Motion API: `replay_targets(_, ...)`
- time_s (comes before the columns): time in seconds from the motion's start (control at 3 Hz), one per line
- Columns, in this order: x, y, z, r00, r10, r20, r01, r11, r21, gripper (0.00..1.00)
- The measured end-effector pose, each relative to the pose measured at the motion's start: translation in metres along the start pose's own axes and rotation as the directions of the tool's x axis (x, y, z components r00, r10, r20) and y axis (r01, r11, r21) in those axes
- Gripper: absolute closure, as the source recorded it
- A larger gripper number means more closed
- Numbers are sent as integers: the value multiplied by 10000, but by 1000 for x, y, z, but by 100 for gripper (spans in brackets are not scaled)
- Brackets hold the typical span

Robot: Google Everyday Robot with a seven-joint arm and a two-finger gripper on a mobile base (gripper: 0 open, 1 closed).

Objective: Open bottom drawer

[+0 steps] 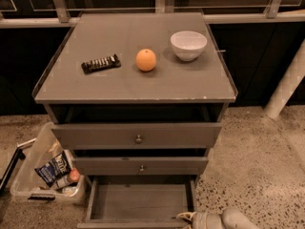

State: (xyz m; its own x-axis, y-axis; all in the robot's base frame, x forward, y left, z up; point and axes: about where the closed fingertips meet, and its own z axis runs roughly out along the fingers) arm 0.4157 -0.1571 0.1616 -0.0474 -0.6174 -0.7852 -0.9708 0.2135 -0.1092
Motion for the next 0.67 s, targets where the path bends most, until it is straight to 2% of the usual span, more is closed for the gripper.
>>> replay_targets(0.67, -2, 0, -1, 10000, 0, 1, 0, 10000, -1, 34)
